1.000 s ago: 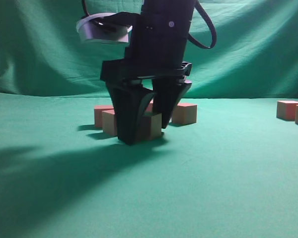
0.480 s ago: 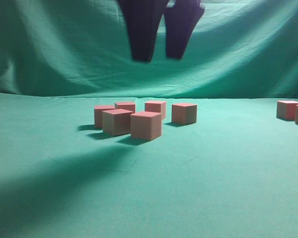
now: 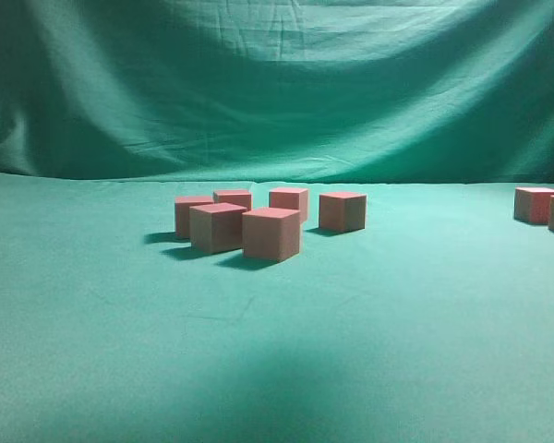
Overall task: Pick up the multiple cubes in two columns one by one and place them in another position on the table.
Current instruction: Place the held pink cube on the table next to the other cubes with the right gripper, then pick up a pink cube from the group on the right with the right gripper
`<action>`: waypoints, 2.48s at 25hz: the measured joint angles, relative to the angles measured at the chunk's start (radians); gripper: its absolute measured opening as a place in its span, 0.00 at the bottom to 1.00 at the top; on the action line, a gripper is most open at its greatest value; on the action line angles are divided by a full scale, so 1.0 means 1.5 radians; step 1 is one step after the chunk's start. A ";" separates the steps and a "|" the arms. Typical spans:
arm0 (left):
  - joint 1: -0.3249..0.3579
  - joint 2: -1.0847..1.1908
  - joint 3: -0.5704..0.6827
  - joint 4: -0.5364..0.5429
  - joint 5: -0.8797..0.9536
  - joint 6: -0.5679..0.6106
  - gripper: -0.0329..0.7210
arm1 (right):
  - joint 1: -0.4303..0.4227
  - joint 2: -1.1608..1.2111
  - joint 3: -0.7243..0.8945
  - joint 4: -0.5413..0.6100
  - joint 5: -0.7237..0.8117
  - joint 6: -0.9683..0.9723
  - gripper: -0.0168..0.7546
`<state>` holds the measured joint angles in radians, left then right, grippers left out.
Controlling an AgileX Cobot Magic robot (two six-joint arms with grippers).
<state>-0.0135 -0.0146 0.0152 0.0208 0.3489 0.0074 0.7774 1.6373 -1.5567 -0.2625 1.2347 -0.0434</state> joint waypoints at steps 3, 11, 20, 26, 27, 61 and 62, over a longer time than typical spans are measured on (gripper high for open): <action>0.000 0.000 0.000 0.000 0.000 0.000 0.04 | -0.054 -0.080 0.072 -0.033 0.001 0.042 0.76; 0.000 0.000 0.000 0.000 0.000 0.000 0.04 | -0.261 -0.183 0.269 -0.028 -0.026 0.156 0.76; 0.000 0.000 0.000 0.000 0.000 0.000 0.04 | -0.302 -0.102 0.311 0.027 -0.149 0.162 0.76; 0.000 0.000 0.000 0.000 0.000 0.000 0.04 | -0.341 -0.032 0.312 0.031 -0.212 0.192 0.76; 0.000 0.000 0.000 0.000 0.000 0.000 0.04 | -0.345 -0.025 0.312 0.037 -0.227 0.192 0.76; 0.000 0.000 0.000 0.000 0.000 0.000 0.04 | -0.350 0.214 0.190 0.029 -0.305 0.193 0.66; 0.000 0.000 0.000 0.000 0.000 0.000 0.04 | -0.350 0.214 0.190 0.030 -0.306 0.193 0.61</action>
<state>-0.0135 -0.0146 0.0152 0.0208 0.3489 0.0074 0.2524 1.9585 -1.2713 -0.2176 0.7758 0.2468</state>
